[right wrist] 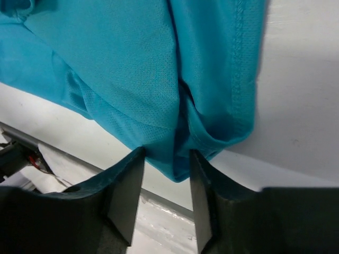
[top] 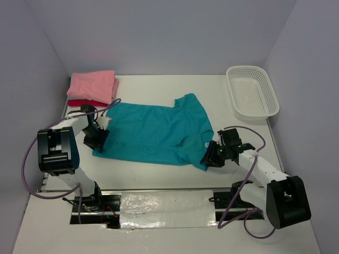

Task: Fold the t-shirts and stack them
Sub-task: Fold the flattened tshirt in 1/3 of the way

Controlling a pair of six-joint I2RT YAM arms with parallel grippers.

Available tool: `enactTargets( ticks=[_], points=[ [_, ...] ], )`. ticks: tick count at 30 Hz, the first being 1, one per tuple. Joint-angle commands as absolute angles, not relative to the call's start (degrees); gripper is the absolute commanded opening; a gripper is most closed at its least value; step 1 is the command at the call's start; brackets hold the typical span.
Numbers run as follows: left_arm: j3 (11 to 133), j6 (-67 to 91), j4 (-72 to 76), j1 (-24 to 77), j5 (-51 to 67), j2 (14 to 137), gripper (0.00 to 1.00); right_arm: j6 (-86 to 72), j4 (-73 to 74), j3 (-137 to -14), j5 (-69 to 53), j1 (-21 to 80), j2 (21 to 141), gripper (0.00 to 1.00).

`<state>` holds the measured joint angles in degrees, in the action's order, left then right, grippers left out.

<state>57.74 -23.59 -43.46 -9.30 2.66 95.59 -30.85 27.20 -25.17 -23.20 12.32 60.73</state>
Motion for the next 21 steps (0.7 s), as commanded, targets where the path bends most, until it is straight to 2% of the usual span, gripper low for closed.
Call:
enactTargets(
  ticks=[1, 2, 3, 4, 5, 6, 10, 17, 21],
  points=[
    [57.04, -23.2, -42.45, -9.4, 2.99, 95.54, 0.49, -33.13, 21.63, -23.65, -26.36, 13.45, 62.31, 0.45],
    [56.87, -23.12, -42.28, -9.32, 2.99, 95.62, 0.34, -33.31, 21.27, -23.56, -26.54, 13.62, 63.36, 0.34],
    [56.87, -22.94, -41.93, -9.4, 2.99, 96.15, 0.26, -33.14, 21.18, -23.64, -26.63, 13.62, 63.98, 0.27],
    [56.87, -22.77, -41.75, -9.32, 2.99, 96.59, 0.05, -32.18, 21.7, -24.08, -26.46, 13.62, 65.12, 0.12],
    [56.87, -22.68, -41.49, -9.32, 2.99, 96.68, 0.0, -32.17, 22.23, -24.52, -26.28, 13.45, 65.13, 0.05],
    [56.69, -22.59, -41.05, -9.4, 2.99, 96.85, 0.0, -31.12, 23.45, -25.13, -24.28, 13.45, 66.0, 0.0],
    [56.08, -23.55, -40.78, -9.4, 0.72, 96.15, 0.0, -28.56, 32.23, -31.44, -16.73, 12.75, 66.88, 0.0],
    [53.7, -26.28, -41.57, -9.4, -7.99, 91.06, 0.0, -29.35, 37.52, -36.82, -10.83, 11.16, 70.75, 0.0],
    [52.82, -27.33, -43.24, -9.32, -7.04, 89.74, 0.0, -29.1, 37.53, -37.35, -9.75, 10.81, 72.24, 0.0]
  ],
)
